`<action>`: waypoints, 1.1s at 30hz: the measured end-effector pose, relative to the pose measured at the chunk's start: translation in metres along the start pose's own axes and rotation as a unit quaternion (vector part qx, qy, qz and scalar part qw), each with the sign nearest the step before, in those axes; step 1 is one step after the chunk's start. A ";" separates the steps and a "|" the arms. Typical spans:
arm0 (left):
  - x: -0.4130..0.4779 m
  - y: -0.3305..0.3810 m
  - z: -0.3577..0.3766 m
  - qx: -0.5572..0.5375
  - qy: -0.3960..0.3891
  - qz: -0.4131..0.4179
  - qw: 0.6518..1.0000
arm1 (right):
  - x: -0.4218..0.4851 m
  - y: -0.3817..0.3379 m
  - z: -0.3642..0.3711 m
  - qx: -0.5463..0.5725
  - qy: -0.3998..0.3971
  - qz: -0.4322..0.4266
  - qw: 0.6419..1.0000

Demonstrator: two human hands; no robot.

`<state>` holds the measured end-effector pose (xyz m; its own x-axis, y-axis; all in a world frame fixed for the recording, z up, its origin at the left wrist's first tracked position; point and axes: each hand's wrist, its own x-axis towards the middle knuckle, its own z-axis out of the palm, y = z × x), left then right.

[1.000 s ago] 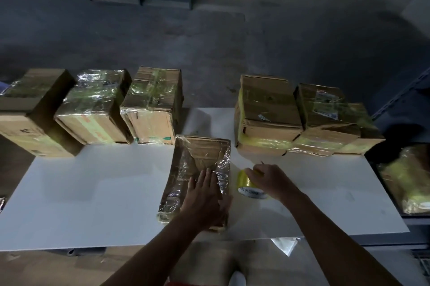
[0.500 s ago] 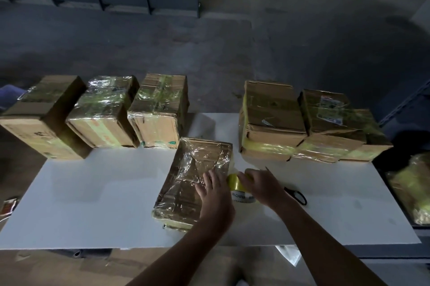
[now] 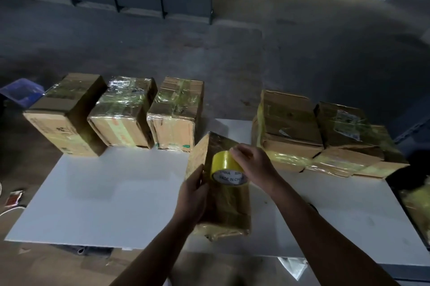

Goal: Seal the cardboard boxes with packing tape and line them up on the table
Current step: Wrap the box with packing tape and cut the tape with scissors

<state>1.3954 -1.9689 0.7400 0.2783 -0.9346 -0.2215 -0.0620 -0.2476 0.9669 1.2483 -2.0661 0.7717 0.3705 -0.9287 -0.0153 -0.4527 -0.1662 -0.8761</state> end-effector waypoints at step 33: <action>0.020 -0.036 -0.044 0.533 -0.086 0.206 0.816 | 0.009 -0.009 0.021 -0.303 0.021 0.015 0.953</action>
<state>1.4457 -1.9671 0.7063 -0.1090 -0.9940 -0.0087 -0.9408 0.1003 0.3237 1.2728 -2.0664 0.7697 0.3227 -0.9465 -0.0053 -0.8527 -0.2883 -0.4356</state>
